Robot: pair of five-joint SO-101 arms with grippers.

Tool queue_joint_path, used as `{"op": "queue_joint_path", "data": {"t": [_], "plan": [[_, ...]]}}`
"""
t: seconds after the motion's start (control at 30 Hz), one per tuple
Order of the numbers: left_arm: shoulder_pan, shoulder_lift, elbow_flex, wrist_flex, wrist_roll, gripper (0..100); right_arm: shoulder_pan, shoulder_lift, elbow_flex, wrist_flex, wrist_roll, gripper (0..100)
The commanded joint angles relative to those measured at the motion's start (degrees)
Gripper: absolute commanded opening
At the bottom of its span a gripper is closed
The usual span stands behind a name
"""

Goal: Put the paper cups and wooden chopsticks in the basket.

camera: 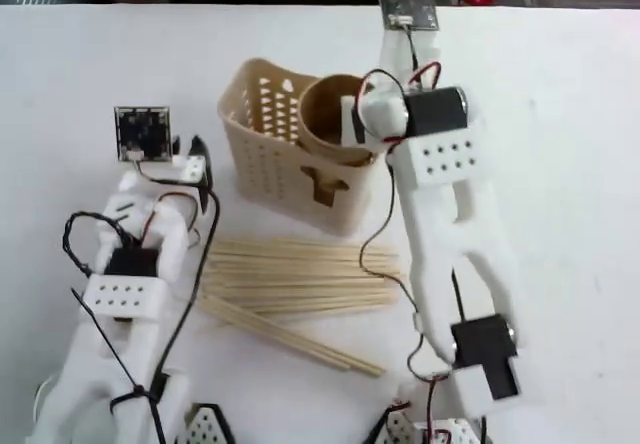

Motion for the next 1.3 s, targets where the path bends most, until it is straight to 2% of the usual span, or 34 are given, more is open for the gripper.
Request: {"op": "queue_joint_path", "data": {"t": [0.0, 0.13, 0.33, 0.43, 0.53, 0.67, 0.9, 1.13, 1.27], "plan": [[0.57, -1.36, -0.44, -1.85, -0.7, 10, -0.13, 3.03, -0.35, 0.04, -0.53, 27.9], [0.57, -1.36, -0.44, -1.85, -0.7, 10, -0.4, 7.87, -0.35, 0.04, -0.62, 25.6], [0.57, -1.36, -0.44, -1.85, -0.7, 10, 1.54, 14.64, -0.7, -0.04, 0.18, 5.6], [0.57, -1.36, -0.44, -1.85, -0.7, 10, 2.95, 15.6, -0.7, -1.01, 6.24, 1.5], [0.57, -1.36, -0.44, -1.85, -0.7, 10, 5.58, 14.9, -0.79, -0.66, 8.26, 1.5], [0.57, -1.36, -0.44, -1.85, -0.7, 10, 9.19, 14.29, -3.16, 3.38, 15.74, 1.5], [0.57, -1.36, -0.44, -1.85, -0.7, 10, 15.34, 14.55, -19.78, 15.16, 21.8, 1.5], [0.57, -1.36, -0.44, -1.85, -0.7, 10, 13.58, 14.55, -26.99, 15.78, 23.21, 1.5], [0.57, -1.36, -0.44, -1.85, -0.7, 10, 10.95, 14.55, -27.25, 15.87, 27.25, 1.5]]}}
